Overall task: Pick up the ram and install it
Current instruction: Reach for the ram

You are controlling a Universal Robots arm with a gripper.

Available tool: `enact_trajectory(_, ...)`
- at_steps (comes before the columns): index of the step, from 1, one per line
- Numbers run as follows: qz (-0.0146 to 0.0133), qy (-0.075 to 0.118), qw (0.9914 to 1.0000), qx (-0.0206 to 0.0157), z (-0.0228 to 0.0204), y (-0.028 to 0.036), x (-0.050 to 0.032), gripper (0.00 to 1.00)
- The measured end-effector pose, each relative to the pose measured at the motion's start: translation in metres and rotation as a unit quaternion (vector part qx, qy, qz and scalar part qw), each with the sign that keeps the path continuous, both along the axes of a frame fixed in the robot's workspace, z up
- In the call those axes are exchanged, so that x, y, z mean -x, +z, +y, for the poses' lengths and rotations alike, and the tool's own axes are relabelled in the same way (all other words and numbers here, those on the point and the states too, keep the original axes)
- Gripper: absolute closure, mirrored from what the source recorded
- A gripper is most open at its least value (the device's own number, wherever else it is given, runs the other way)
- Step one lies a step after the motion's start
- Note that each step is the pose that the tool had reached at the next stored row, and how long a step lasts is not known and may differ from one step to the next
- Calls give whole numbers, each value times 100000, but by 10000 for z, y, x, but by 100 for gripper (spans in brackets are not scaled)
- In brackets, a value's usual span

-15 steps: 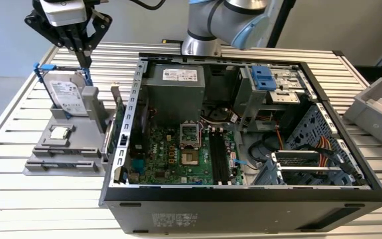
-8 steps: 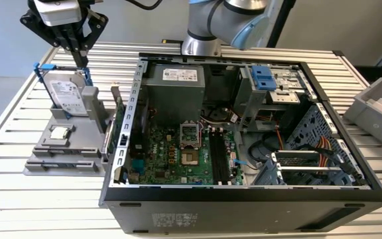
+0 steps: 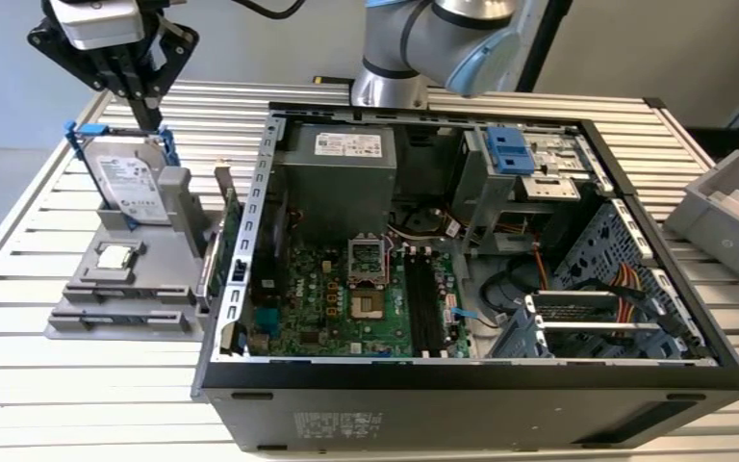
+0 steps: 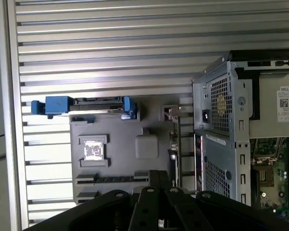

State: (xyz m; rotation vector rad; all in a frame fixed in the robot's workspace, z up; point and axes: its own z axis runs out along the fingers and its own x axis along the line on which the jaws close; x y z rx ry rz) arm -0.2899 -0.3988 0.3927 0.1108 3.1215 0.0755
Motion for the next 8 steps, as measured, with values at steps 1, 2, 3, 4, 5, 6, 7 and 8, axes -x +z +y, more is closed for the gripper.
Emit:
enact_trajectory(1,-3,3,100000,-1,0,0,14,100)
enact_trajectory(2,-7,2,100000,-2,0,-1,30,100)
enact_trajectory(3,-7,2,100000,-5,0,-1,48,100)
enact_trajectory(4,-2,3,100000,0,0,0,67,100)
enact_trajectory(5,-11,5,100000,-6,0,-1,86,100)
enact_trajectory(6,-2,6,100000,-2,0,0,103,100)
enact_trajectory(7,-5,4,100000,-4,0,-1,122,100)
enact_trajectory(8,-3,7,100000,-4,0,-1,140,100)
